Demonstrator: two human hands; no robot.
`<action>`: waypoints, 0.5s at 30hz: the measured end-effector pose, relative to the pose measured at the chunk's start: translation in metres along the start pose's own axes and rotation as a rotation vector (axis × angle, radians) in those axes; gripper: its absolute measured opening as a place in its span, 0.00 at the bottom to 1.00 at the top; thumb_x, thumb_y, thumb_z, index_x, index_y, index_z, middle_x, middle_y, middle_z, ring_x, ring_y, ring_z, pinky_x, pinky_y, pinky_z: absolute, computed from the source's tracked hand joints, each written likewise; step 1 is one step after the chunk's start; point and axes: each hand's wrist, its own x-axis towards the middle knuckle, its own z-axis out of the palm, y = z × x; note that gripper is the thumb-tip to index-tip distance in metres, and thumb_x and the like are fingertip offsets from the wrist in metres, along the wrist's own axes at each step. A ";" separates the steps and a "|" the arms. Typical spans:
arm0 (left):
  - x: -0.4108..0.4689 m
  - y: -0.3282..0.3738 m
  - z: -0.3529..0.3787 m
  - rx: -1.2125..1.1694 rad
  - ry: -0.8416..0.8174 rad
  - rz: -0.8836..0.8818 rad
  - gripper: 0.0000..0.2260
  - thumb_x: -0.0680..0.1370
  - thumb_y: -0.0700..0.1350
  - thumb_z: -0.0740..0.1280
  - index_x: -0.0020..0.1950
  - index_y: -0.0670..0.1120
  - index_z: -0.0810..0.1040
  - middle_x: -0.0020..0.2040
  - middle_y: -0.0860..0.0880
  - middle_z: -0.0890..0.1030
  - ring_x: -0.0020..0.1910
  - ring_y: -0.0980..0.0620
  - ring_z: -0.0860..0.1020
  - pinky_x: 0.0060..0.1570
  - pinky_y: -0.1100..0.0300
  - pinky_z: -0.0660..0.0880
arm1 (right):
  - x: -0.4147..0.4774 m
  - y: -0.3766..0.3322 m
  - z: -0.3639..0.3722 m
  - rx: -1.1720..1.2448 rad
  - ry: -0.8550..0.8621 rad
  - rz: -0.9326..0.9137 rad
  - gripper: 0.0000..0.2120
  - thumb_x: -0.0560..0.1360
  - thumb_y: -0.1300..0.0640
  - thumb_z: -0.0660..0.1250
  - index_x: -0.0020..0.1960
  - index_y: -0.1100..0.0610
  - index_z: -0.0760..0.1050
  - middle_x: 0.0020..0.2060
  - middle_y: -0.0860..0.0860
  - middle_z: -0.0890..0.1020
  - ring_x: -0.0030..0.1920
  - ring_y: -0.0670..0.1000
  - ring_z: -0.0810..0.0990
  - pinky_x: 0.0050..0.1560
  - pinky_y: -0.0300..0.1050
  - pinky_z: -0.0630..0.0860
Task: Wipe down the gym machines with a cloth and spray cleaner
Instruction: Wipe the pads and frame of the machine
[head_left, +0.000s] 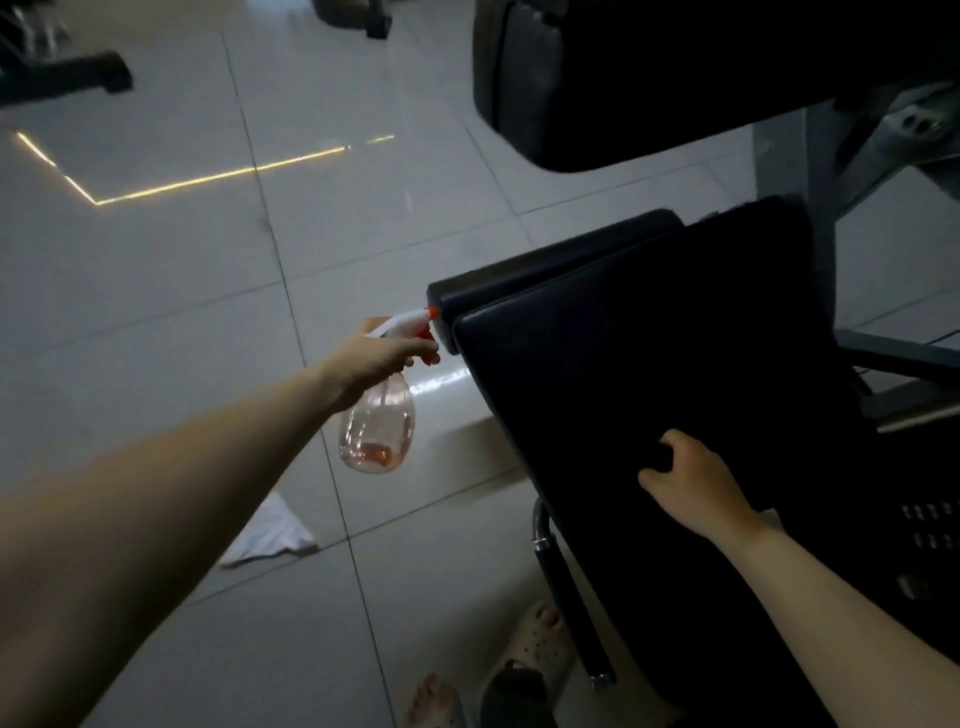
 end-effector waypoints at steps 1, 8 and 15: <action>0.009 0.011 -0.002 0.056 -0.028 0.008 0.10 0.77 0.41 0.72 0.58 0.46 0.81 0.48 0.41 0.85 0.41 0.54 0.77 0.40 0.62 0.71 | 0.003 -0.006 -0.011 0.032 0.019 -0.023 0.04 0.78 0.56 0.68 0.52 0.51 0.74 0.41 0.50 0.81 0.39 0.50 0.81 0.34 0.44 0.74; 0.066 0.071 -0.016 0.355 -0.166 0.024 0.34 0.58 0.66 0.78 0.57 0.46 0.84 0.48 0.44 0.82 0.45 0.51 0.77 0.39 0.63 0.72 | 0.035 -0.007 -0.056 0.224 -0.072 -0.010 0.04 0.80 0.61 0.67 0.53 0.54 0.75 0.47 0.57 0.80 0.47 0.58 0.81 0.51 0.57 0.78; 0.121 0.101 0.017 0.255 -0.083 0.016 0.41 0.61 0.60 0.83 0.67 0.42 0.74 0.61 0.41 0.77 0.50 0.50 0.78 0.39 0.62 0.77 | 0.034 0.005 -0.059 0.302 -0.076 0.004 0.02 0.79 0.62 0.67 0.51 0.58 0.77 0.45 0.58 0.80 0.45 0.57 0.82 0.42 0.48 0.76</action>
